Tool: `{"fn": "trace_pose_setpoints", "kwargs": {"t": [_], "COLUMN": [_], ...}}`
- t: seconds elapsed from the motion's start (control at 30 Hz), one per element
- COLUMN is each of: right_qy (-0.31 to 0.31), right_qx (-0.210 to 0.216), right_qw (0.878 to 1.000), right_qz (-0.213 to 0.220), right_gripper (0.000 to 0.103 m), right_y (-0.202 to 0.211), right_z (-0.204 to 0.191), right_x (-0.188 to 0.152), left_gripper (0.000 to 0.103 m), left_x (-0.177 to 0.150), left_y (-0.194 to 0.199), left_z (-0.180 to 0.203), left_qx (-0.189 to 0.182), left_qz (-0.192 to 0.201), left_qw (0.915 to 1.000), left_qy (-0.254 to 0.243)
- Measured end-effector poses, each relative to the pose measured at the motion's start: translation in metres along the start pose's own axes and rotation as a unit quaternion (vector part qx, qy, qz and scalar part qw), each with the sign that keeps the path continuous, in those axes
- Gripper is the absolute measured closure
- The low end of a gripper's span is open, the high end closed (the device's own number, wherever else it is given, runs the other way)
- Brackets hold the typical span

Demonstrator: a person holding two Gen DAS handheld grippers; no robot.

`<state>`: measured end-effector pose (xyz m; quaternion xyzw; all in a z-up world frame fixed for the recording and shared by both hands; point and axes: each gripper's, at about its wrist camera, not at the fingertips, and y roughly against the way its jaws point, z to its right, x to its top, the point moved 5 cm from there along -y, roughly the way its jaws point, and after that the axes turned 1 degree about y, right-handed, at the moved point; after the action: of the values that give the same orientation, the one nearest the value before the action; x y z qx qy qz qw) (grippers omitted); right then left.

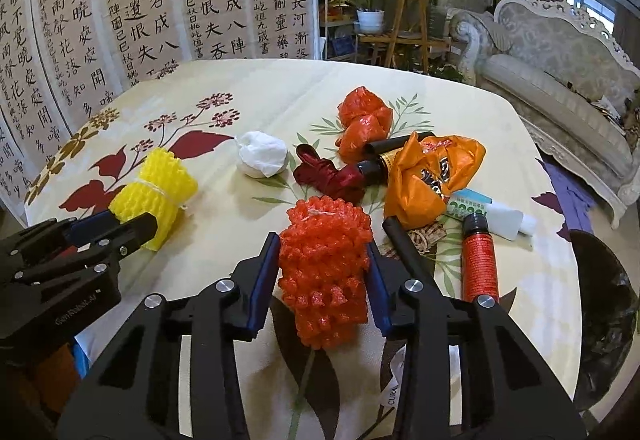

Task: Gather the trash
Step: 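Grasp the yellow foam net with the left tool while the right tool grasps the orange foam net, then carry both foam nets over the black bin and open both tools to drop them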

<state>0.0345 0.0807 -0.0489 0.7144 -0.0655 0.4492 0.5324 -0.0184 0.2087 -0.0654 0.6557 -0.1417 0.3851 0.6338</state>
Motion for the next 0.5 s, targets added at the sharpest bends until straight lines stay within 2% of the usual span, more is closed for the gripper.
{"fn": "trace_pose_setpoints", "kwargs": {"t": [0.33, 0.5], "right_qy": [-0.016, -0.029], "right_qx": [-0.012, -0.036], "right_qw": [0.999, 0.998], "right_qz": [0.024, 0.035], "right_gripper": [0.064, 0.064], "right_y": [0.024, 0.037], "right_z": [0.014, 0.032], "right_x": [0.001, -0.003], "left_gripper": [0.061, 0.061], "left_x": [0.002, 0.002], "left_y": [0.012, 0.017], "left_z": [0.018, 0.038], "left_qx": [-0.015, -0.030], "left_qz": [0.015, 0.019], "left_qw": [0.9998, 0.9992], "left_qy": [-0.007, -0.017]}}
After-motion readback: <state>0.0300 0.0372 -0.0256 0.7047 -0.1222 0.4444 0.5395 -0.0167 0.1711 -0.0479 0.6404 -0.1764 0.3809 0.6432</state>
